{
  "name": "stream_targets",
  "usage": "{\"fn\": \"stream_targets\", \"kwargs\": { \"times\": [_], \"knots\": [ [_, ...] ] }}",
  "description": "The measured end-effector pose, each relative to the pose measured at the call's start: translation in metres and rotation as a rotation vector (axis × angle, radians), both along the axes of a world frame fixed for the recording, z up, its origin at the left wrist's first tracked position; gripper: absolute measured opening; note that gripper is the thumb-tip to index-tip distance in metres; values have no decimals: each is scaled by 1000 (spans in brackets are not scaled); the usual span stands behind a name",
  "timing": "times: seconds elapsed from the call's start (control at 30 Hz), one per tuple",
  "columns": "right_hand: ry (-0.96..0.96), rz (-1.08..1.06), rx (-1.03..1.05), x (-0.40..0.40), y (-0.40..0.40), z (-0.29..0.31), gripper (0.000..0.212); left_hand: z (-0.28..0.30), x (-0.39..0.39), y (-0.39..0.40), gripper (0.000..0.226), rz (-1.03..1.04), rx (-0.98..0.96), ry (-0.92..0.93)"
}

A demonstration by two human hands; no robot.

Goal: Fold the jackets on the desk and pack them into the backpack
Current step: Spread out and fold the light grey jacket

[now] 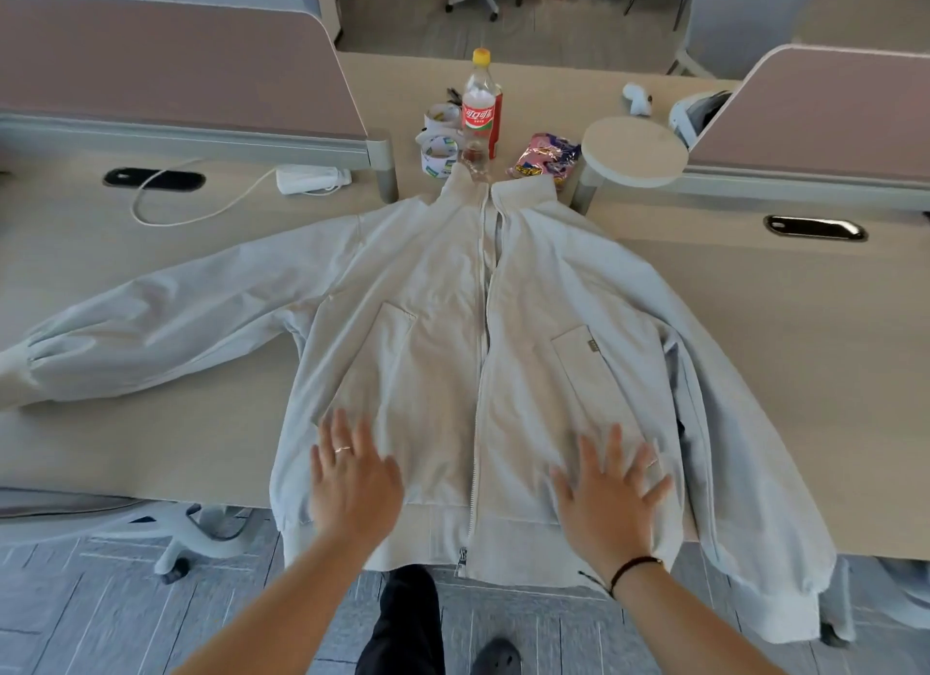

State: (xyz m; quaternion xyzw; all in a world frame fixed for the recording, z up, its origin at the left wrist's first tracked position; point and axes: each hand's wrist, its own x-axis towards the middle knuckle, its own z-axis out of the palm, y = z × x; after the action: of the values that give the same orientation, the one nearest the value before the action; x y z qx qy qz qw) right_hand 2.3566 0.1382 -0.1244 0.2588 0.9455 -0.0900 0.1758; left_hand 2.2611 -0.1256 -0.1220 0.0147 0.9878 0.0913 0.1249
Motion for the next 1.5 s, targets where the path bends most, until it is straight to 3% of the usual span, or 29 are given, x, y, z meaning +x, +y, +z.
{"fn": "stream_targets", "kwargs": {
  "times": [0.1,0.23,0.43,0.8,0.93,1.03,1.1,1.2,1.5],
  "knots": [
    [9,68,-50,-7,-29,-4,73,2,7,30,77,-172,26,62],
    [-108,118,-245,-5,-33,-22,81,-18,17,28,70,-412,-93,-206],
    [-123,104,-316,-2,-20,-30,85,-26,22,-9,66,-464,-145,-368],
    [-126,216,-277,15,-1,-21,79,-8,30,-26,62,-574,-177,-460],
    [-173,218,-232,17,-8,-11,77,-5,31,-29,74,-579,-128,-489],
    [-197,216,-151,6,-14,0,74,2,28,-16,85,-482,-69,-395],
    [-146,165,-173,-13,-18,7,62,8,13,1,82,-396,-4,-290],
    [-51,106,-233,-62,-21,20,64,11,-37,30,61,-375,78,-182],
    [52,177,-7,-233,12,44,63,4,-259,101,67,-375,106,-23]
  ]
}}
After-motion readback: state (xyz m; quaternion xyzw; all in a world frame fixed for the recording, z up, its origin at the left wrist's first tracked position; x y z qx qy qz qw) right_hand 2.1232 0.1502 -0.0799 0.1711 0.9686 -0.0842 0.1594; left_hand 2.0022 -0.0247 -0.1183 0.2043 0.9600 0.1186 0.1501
